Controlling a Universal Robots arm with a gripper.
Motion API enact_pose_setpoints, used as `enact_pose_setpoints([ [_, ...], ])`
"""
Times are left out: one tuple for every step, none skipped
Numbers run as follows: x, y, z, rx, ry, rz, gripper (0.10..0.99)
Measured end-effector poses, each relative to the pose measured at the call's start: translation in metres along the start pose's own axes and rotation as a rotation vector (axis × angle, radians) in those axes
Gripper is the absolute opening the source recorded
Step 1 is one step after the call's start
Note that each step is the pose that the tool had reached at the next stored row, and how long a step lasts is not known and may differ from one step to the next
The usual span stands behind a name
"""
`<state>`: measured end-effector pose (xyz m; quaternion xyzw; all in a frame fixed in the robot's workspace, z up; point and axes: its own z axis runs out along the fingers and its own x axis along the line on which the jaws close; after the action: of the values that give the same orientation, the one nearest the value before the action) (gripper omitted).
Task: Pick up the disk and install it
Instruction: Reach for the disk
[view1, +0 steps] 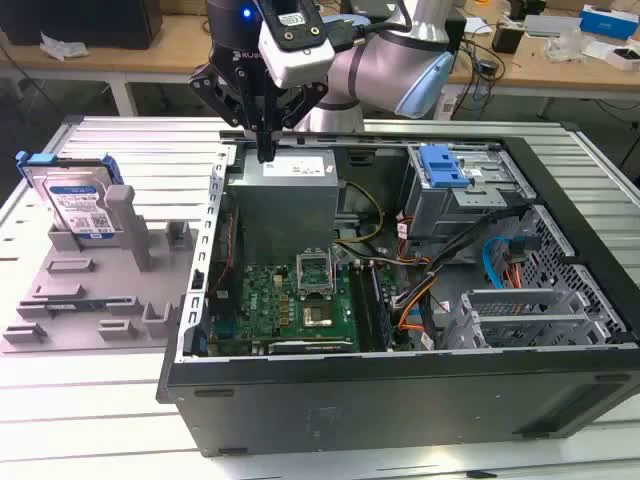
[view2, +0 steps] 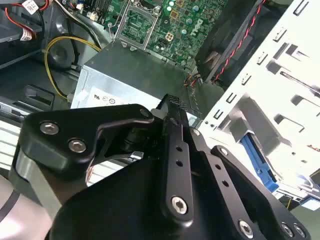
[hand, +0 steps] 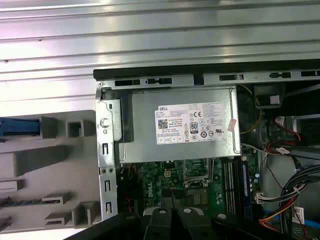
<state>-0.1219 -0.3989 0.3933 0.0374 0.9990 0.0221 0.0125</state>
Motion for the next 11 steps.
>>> enact_pose_setpoints([
  [0.0000,0.0000,0.0000,0.000,0.0001,0.000,0.106],
  [0.0000,0.0000,0.0000,0.000,0.0000,0.000,0.106],
  [0.0000,0.0000,0.0000,0.000,0.0000,0.000,0.106],
  [0.0000,0.0000,0.0000,0.000,0.0001,0.000,0.106],
  [0.0000,0.0000,0.0000,0.000,0.0001,0.000,0.106],
  [0.0000,0.0000,0.0000,0.000,0.0000,0.000,0.106],
  [0.0000,0.0000,0.0000,0.000,0.0001,0.000,0.106],
  [0.0000,0.0000,0.0000,0.000,0.0001,0.000,0.106],
  [0.0000,0.0000,0.0000,0.000,0.0002,0.000,0.106],
  [0.0002,0.0000,0.0000,0.000,0.0004,0.000,0.106],
  [0.0006,0.0000,0.0001,0.000,0.0004,0.000,0.106],
])
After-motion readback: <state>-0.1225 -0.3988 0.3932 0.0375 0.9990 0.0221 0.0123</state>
